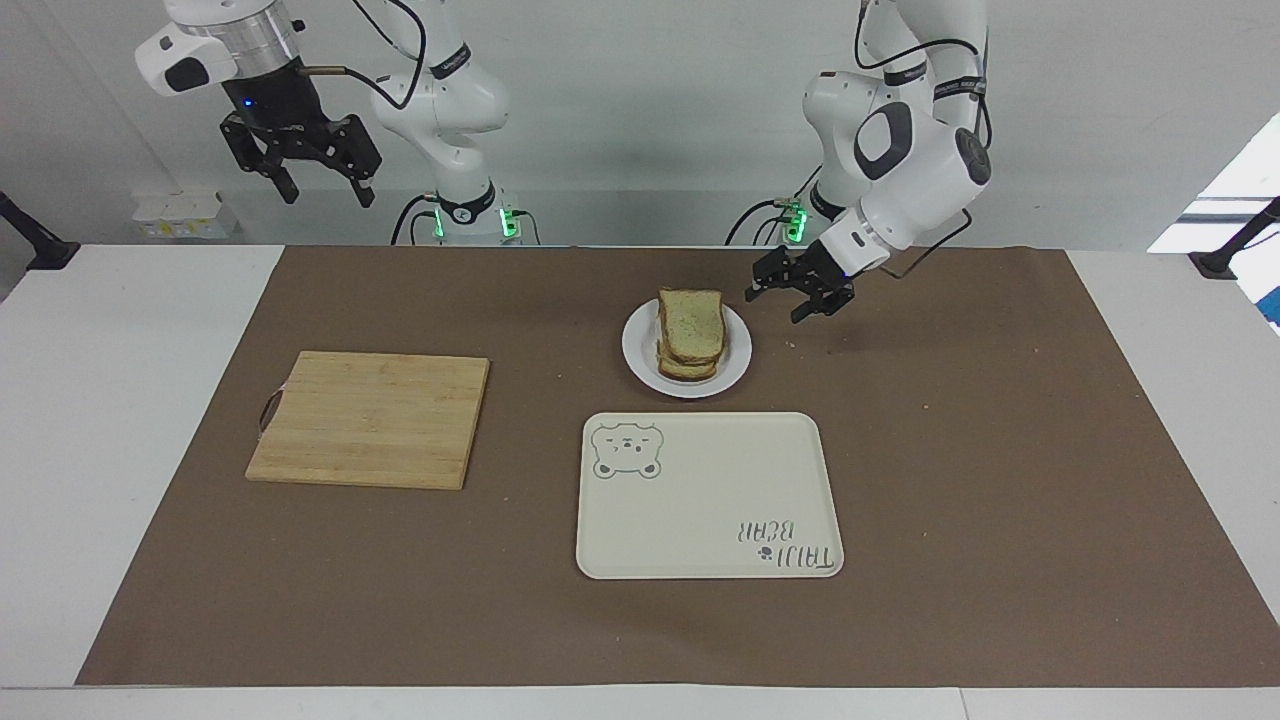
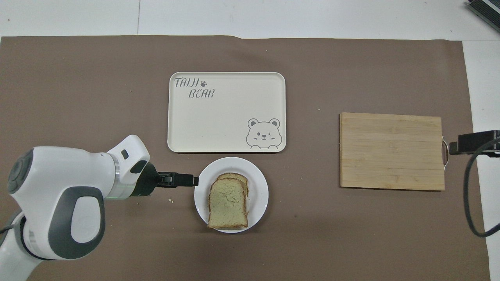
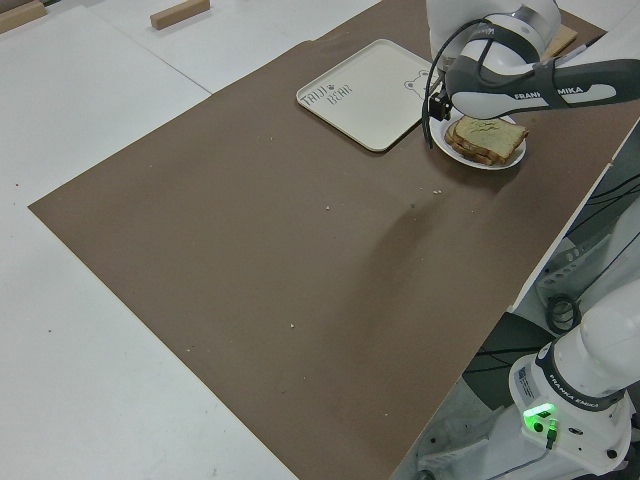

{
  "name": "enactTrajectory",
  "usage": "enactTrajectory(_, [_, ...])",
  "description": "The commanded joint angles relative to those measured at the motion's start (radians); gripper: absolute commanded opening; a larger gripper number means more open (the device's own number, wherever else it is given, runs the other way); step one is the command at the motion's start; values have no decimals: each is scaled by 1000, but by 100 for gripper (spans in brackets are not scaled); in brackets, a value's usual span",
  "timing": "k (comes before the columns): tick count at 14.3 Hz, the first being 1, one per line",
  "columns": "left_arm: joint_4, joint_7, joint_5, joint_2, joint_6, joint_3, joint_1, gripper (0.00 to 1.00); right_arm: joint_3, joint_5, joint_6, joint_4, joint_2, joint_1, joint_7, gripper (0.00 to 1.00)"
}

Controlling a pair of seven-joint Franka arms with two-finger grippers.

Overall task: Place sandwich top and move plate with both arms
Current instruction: 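Reach the left gripper to the white plate rim nearest it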

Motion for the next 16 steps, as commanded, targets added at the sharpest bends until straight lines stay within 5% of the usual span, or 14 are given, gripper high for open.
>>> enactTrajectory(1, [-116,94,-114,-40,108,17,-40,100,-2,-6,-3,-24,-18,-4,-30,100])
enactTrajectory(3, [-164,210,-212,-41,113,19,-26,99,-4,-7,6,-26,-18,-5,-44,100])
enactTrajectory(5, [-204,319,-314,-31,154,19,-26,82,-5,-7,35,-64,-11,-7,-48,100])
enactTrajectory(9, [-251,575,-557,17,202,19,-31,74,-7,-6,92,-108,-14,-13,-47,100])
enactTrajectory(13, [-274,646,-648,34,225,19,-38,58,-7,-7,93,-107,-12,-14,-67,100])
enactTrajectory(16, [-285,679,-654,35,223,19,-26,58,-7,-7,95,-110,-14,-14,-79,100])
